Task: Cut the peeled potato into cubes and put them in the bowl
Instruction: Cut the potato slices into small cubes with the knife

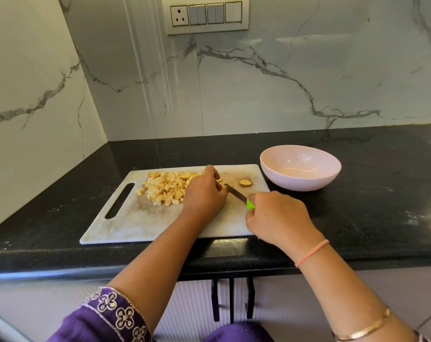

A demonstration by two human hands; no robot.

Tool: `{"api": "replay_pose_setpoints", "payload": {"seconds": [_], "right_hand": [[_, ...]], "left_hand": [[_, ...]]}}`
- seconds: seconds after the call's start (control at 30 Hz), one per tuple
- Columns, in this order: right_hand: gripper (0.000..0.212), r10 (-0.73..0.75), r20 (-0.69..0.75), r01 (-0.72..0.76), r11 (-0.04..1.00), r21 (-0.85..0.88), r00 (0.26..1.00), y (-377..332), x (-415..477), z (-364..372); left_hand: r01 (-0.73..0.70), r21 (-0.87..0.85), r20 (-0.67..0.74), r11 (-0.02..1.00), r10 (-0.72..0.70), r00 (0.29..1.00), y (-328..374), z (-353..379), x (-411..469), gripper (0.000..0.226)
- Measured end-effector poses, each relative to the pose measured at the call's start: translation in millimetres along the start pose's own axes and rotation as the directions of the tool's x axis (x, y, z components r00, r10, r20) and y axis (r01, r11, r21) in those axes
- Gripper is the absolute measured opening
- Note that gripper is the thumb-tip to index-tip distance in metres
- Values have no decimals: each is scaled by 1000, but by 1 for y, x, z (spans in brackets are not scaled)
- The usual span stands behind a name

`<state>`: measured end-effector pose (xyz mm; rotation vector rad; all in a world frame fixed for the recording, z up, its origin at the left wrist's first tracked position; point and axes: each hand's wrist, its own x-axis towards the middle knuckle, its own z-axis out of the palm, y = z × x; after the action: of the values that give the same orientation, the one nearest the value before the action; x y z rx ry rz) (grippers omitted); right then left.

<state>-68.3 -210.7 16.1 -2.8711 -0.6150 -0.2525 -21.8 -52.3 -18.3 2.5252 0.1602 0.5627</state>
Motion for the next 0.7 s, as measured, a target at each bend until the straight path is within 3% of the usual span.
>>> {"api": "replay_pose_setpoints", "payload": {"seconds": [0.27,0.43,0.57,0.7], "right_hand": [[41,64,46,-71,983,168,997,19,-17,0],[29,151,-49,-126,931,342,987,29,-13,2],[29,178,-74,-136,912,388,981,24,-10,7],[31,190,-84,-142,908,395,978,23,-10,10]], "left_hand": [[-47,48,-42,998,49,998,-4,4,-2,29],[-134,70,-41,989,137,990,-2,3,-1,35],[-287,155,116,945,271,955,-1,6,4,31],[-228,326,70,918,217,974,-8,-1,15,26]]}}
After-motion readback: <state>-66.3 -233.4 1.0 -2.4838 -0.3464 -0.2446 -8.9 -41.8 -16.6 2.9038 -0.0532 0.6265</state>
